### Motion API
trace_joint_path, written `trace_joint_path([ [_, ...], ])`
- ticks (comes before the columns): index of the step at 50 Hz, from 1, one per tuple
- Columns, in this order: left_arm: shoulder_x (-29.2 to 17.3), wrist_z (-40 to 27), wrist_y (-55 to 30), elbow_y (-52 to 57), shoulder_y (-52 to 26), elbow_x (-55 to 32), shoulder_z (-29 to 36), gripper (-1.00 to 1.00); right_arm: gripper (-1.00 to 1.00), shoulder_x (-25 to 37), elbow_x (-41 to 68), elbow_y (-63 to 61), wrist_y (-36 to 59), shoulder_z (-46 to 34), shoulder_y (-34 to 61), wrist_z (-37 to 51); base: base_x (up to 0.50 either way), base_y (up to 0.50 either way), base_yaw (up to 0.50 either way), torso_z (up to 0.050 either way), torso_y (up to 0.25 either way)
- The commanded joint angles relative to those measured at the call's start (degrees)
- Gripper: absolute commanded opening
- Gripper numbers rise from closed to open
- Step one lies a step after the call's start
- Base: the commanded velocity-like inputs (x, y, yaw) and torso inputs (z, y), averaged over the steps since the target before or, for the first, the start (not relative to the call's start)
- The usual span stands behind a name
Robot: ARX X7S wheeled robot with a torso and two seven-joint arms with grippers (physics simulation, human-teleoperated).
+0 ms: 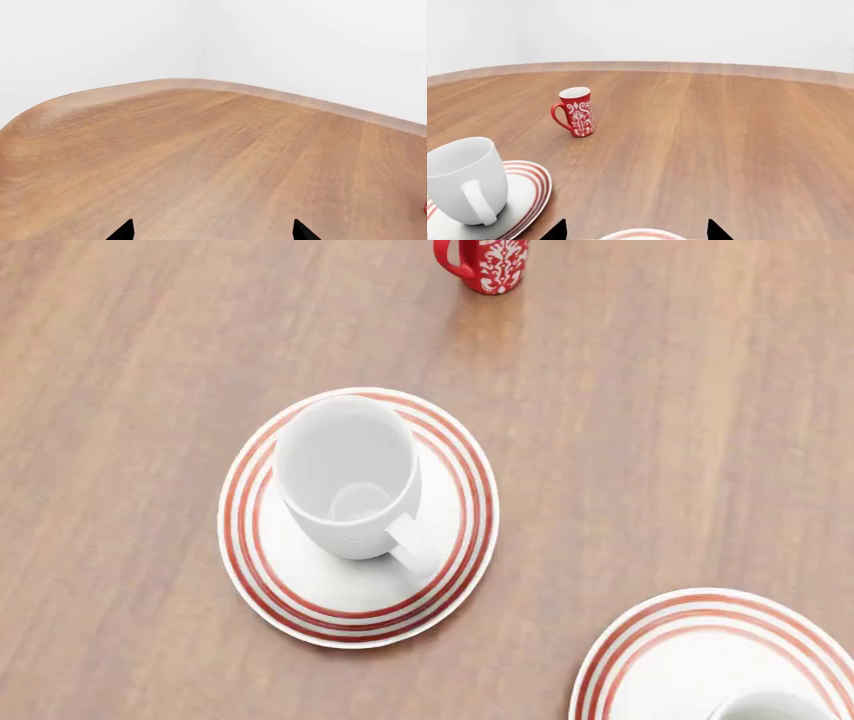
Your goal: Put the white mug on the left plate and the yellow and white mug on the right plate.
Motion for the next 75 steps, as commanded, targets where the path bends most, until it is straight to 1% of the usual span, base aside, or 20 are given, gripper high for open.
trace_joint_path([
  [1, -0.1, -0.1, -0.4, -0.3, -0.7, 0.4, 0.6, 1.00, 1.00, 5.1, 2.1, -2.0, 8.1, -3.3, 10.4, 8.1, 0.00, 0.00, 0.00, 0.000, 0.000],
  [9, -0.2, -0.2, -1.1, -0.2, -0.5, 2.4, 2.0, 1.00, 1.00, 6.5, -2.0, 4.4, 11.0, -9.9, 21.8, 11.2, 0.00, 0.00, 0.00, 0.000, 0.000],
  [12, -0.4, -0.1, -1.6, -0.1, -0.8, 3.2, 2.8, 1.00, 1.00, 6.4, -3.9, 6.1, 11.1, -11.8, 24.5, 11.8, 0.00, 0.00, 0.00, 0.000, 0.000],
  [16, -2.0, 0.9, -4.1, 0.7, -2.4, 3.8, 4.6, 1.00, 1.00, 5.5, -5.8, 9.6, 11.7, -15.0, 29.2, 13.0, 0.00, 0.00, 0.00, 0.000, 0.000],
  [22, -4.6, 2.3, -11.0, 0.3, -9.4, 2.3, 7.5, 1.00, 1.00, 3.6, -7.6, 14.4, 11.0, -17.8, 34.0, 13.8, 0.00, 0.00, 0.00, 0.000, 0.000],
  [23, -5.0, 2.8, -12.7, -0.1, -11.6, 1.5, 8.3, 1.00, 1.00, 3.2, -8.6, 16.0, 10.4, -18.8, 35.2, 13.7, 0.00, 0.00, 0.00, 0.000, 0.000],
  [28, -5.4, 5.3, -18.6, -3.6, -20.6, -2.9, 10.7, 1.00, 1.00, 1.7, -10.7, 20.7, 8.5, -21.1, 38.9, 13.6, 0.00, 0.00, 0.00, 0.000, 0.000],
  [32, -5.5, 5.8, -22.8, -6.0, -27.1, -2.7, 12.9, 1.00, 1.00, 1.2, -12.2, 22.0, 7.7, -22.5, 40.0, 13.7, 0.00, 0.00, 0.00, 0.000, 0.000],
  [33, -5.4, 6.3, -24.0, -7.0, -29.4, -3.0, 13.5, 1.00, 1.00, 1.1, -12.9, 21.7, 7.3, -22.9, 40.2, 13.8, 0.00, 0.00, 0.00, 0.000, 0.000],
  [35, -5.4, 6.2, -25.4, -7.6, -31.4, -3.0, 14.0, 1.00, 1.00, 1.1, -13.4, 21.1, 6.8, -23.2, 40.1, 13.9, 0.00, 0.00, 0.00, 0.000, 0.000],
  [40, -6.8, 5.0, -29.3, -3.7, -34.6, -4.2, 14.0, 1.00, 1.00, 0.9, -13.4, 18.1, 5.0, -23.3, 38.2, 13.5, 0.00, 0.00, 0.00, 0.000, 0.000],
  [43, -7.9, 3.8, -31.7, -0.1, -36.1, -5.5, 13.3, 1.00, 1.00, 1.1, -11.9, 15.4, 4.6, -22.4, 36.8, 13.3, 0.00, 0.00, 0.00, 0.000, 0.000],
  [44, -8.6, 2.7, -33.0, 2.8, -36.8, -7.1, 12.1, 1.00, 1.00, 1.1, -10.5, 13.8, 4.1, -21.7, 36.0, 12.9, 0.00, 0.00, 0.00, 0.000, 0.000],
  [49, -11.0, -0.1, -38.1, 10.1, -40.2, -11.4, 10.1, 1.00, 1.00, 2.4, -7.8, 7.0, 5.6, -19.8, 33.2, 13.9, 0.00, 0.00, 0.00, 0.000, 0.000],
  [57, -13.3, -3.3, -43.7, 15.1, -46.1, -17.8, 7.3, 1.00, 1.00, 6.1, -3.9, -6.0, 10.5, -16.5, 30.6, 17.5, 0.00, 0.00, 0.00, 0.000, 0.000],
  [61, -14.7, -4.6, -45.0, 18.9, -46.9, -20.5, 5.9, 1.00, 1.00, 7.5, -2.7, -10.6, 11.6, -15.3, 29.6, 18.5, 0.00, 0.00, 0.00, 0.000, 0.000],
  [68, -15.6, -5.7, -46.8, 19.1, -50.3, -23.0, 5.4, 1.00, 1.00, 8.8, -1.2, -15.0, 11.4, -12.7, 28.1, 19.2, 0.00, 0.00, 0.00, 0.000, 0.000],
  [71, -16.1, -7.2, -47.8, 20.4, -52.4, -26.1, 4.1, 1.00, 1.00, 9.0, -2.7, -17.7, 8.7, -11.2, 27.1, 18.2, 0.00, 0.00, 0.00, 0.000, 0.000],
  [75, -15.6, -6.0, -46.5, 19.8, -52.3, -26.2, 4.0, 1.00, 1.00, 8.8, -6.6, -19.7, 7.0, -10.9, 25.8, 18.2, 0.00, 0.00, 0.00, 0.000, 0.000],
])
